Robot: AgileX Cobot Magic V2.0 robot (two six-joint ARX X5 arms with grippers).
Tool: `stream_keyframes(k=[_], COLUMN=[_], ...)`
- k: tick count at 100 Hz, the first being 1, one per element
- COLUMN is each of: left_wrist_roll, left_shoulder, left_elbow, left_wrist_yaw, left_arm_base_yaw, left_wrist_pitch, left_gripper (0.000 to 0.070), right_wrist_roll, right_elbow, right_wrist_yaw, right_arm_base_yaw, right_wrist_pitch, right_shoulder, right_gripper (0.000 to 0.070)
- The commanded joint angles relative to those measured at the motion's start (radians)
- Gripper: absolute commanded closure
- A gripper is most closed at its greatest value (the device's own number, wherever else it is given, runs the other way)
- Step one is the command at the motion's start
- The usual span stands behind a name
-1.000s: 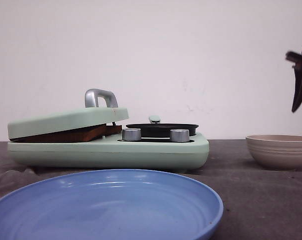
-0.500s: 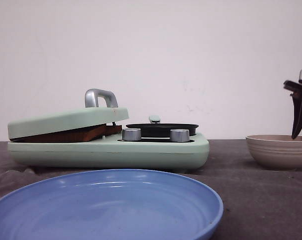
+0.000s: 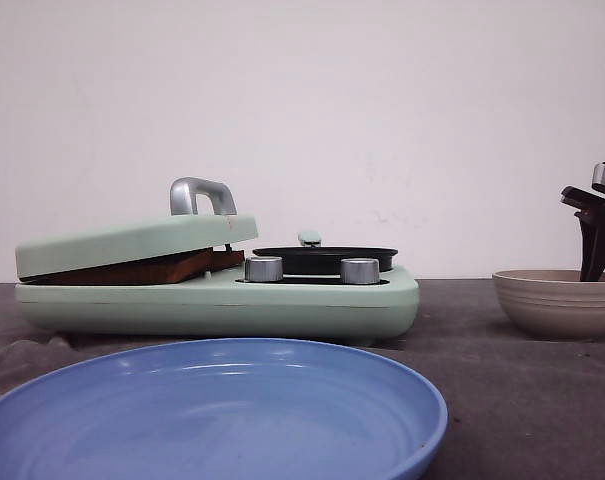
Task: Make breakfast with bread and shrimp
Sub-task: 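Lower the right gripper to the cream shrimp bowl and grasp its rim, then lift the shrimp bowl with the right gripper over the frying pan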
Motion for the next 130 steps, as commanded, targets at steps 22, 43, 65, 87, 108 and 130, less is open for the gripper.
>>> stream_keyframes(k=[22,43,65,87,108,130], left_wrist_roll=[0.013,0.012,0.012,0.004,0.000,0.000], left_shoulder=[0.001,0.001,0.001,0.001,0.001,0.001], left_elbow=[0.002,0.002,0.002,0.002,0.002,0.002], left_wrist_yaw=[-0.022,-0.024,-0.028,-0.027,-0.027,-0.027], left_arm_base_yaw=[-0.002,-0.002,-0.002,-0.002,-0.002,-0.002], left_wrist_pitch=[0.017,0.016,0.014,0.014,0.014,0.014], left_gripper=[0.0268,0.0268,0.0268,0.0268,0.0268,0.0268], right_wrist_roll=[-0.007,0.002,0.003,-0.015,-0.038,-0.021], right_elbow=[0.020,0.020,0.020,0.023,0.026,0.027], right_wrist_yaw=[-0.002,0.010,0.011,0.017,0.018,-0.014], right_arm_base_yaw=[0.028,0.048,0.048,0.048,0.048,0.054], right_wrist_pitch=[0.013,0.052,0.056,0.055,0.068,0.100], right_shoulder=[0.071,0.084,0.084,0.081,0.018,-0.103], right_gripper=[0.0346,0.0467,0.0661,0.0697,0.0697,0.0697])
